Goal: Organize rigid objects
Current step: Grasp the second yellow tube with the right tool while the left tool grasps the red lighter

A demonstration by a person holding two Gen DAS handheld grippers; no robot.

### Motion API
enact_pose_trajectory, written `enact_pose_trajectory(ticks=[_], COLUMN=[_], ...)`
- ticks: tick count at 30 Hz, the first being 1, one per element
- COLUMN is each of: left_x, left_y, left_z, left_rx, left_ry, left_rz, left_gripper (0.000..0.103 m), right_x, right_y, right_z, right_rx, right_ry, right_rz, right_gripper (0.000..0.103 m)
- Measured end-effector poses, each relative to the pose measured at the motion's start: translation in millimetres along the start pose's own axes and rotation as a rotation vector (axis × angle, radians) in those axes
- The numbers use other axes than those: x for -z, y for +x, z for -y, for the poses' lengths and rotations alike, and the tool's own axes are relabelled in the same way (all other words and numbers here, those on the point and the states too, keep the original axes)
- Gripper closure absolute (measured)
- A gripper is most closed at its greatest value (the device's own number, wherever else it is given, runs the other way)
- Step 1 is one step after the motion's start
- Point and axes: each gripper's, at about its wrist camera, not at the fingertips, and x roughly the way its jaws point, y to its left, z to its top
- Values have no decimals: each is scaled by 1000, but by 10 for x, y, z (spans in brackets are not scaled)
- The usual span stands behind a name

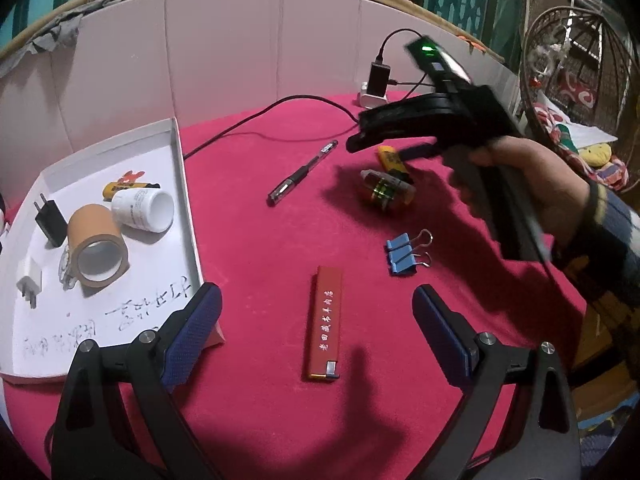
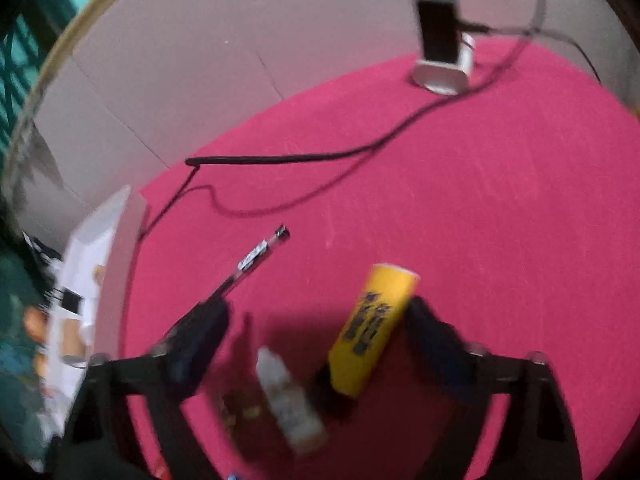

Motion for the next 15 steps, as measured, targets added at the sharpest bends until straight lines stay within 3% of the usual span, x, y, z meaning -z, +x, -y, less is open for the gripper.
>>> enact_pose_trajectory(ticks=[7,12,14,15], left_x=[-12,-9,-5,-4], left_y=[10,26,56,76], left_z=[-33,-13,20,36], left_rx=[16,17,20,24], left_ry=[-10,-1,8,12], left_rz=[0,-10,-21,-26], left_gripper=[6,6,6,6], right_x=[48,243,345,398], right_y=[38,-65,-135,-159], right_z=[-149,-166,-156,-138], right_rx=[164,182,170,169], right_ry=[-189,-291,-316,-319], right_rz=[-8,12,19,20], right_gripper=[63,66,79,81])
